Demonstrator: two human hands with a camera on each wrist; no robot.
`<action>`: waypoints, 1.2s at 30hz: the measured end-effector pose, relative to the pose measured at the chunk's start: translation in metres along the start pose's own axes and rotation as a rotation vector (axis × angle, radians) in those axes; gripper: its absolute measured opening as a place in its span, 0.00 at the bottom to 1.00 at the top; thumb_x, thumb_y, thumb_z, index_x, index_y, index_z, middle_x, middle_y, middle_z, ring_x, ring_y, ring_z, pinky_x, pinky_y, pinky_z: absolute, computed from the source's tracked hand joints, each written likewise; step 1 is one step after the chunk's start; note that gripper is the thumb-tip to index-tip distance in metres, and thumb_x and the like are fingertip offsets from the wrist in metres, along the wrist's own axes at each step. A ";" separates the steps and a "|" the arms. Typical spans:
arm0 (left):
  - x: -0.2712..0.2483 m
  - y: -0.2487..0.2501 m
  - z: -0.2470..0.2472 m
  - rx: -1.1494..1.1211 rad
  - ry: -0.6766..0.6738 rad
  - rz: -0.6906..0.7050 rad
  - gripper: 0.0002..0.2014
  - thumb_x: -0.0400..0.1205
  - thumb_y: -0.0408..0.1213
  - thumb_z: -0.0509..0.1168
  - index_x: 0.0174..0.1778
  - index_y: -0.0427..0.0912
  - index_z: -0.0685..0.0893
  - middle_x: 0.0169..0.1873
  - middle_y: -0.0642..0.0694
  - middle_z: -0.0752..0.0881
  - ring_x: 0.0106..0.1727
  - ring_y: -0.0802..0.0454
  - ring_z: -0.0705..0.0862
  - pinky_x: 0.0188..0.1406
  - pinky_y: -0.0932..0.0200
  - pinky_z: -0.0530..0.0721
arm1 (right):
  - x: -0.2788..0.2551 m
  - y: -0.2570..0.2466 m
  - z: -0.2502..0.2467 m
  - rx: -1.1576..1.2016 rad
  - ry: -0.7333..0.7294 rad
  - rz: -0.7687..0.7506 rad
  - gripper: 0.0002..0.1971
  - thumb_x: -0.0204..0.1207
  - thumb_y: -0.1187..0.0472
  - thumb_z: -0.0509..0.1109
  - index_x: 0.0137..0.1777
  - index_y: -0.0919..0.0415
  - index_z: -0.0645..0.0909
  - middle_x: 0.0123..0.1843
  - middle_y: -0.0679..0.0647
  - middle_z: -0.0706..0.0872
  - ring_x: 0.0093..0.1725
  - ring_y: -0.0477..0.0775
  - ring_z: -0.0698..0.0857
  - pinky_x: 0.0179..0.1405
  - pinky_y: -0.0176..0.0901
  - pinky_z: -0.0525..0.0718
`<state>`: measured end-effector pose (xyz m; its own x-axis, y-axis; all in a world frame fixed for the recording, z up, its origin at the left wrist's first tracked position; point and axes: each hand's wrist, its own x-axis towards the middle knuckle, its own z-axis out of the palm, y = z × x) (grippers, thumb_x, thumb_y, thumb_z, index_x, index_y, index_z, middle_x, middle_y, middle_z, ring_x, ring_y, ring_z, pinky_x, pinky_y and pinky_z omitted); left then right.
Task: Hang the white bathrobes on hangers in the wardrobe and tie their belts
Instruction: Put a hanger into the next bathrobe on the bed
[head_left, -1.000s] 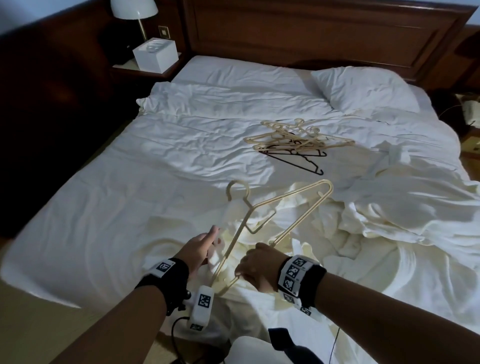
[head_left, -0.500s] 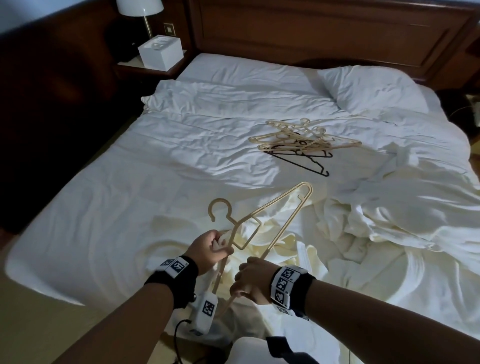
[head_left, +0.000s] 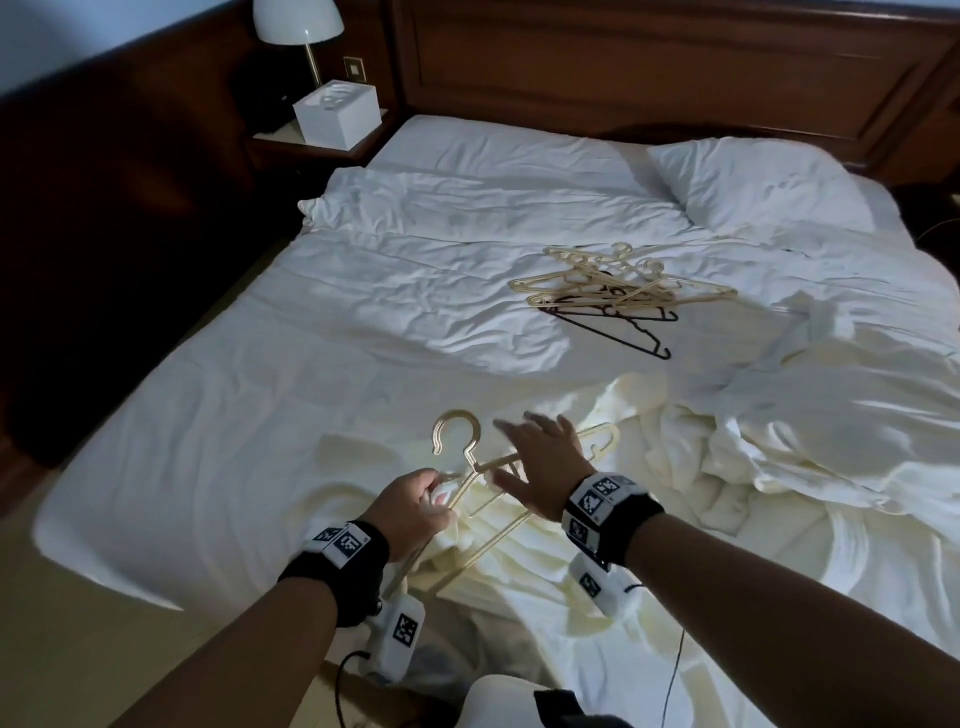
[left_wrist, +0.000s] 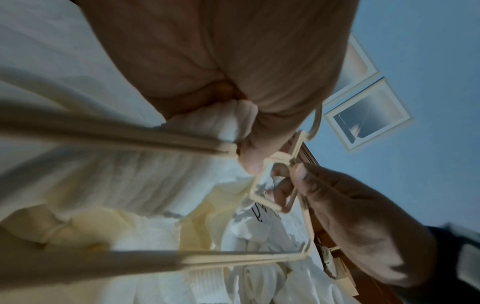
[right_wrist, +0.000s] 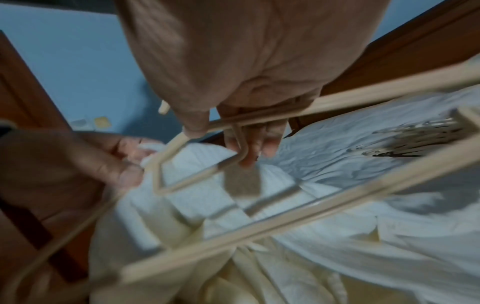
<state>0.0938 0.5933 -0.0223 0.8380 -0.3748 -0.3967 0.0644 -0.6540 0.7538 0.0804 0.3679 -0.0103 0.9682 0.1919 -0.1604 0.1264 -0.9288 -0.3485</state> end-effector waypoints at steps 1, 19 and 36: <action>-0.001 0.001 0.000 0.000 0.002 0.017 0.08 0.75 0.36 0.71 0.40 0.52 0.78 0.33 0.56 0.83 0.31 0.67 0.79 0.31 0.75 0.72 | 0.002 0.002 0.001 0.002 -0.087 -0.012 0.26 0.81 0.39 0.58 0.76 0.47 0.71 0.71 0.49 0.81 0.77 0.55 0.71 0.81 0.61 0.54; -0.002 -0.005 -0.009 -0.825 0.236 -0.149 0.06 0.86 0.29 0.61 0.58 0.35 0.80 0.49 0.34 0.86 0.49 0.39 0.86 0.52 0.46 0.84 | -0.020 -0.042 0.043 0.311 -0.133 0.036 0.15 0.86 0.52 0.54 0.51 0.53 0.82 0.41 0.45 0.82 0.43 0.52 0.80 0.55 0.47 0.75; -0.032 -0.018 -0.063 -0.183 0.309 0.158 0.17 0.76 0.51 0.66 0.59 0.51 0.83 0.51 0.55 0.89 0.51 0.68 0.85 0.51 0.71 0.80 | 0.002 -0.084 0.046 0.213 -0.126 -0.328 0.11 0.86 0.50 0.54 0.40 0.45 0.66 0.33 0.44 0.77 0.37 0.52 0.76 0.43 0.40 0.65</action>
<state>0.0999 0.6590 0.0100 0.9672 -0.2275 -0.1126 -0.0064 -0.4654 0.8851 0.0622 0.4607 -0.0238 0.8483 0.5167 -0.1162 0.3639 -0.7280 -0.5811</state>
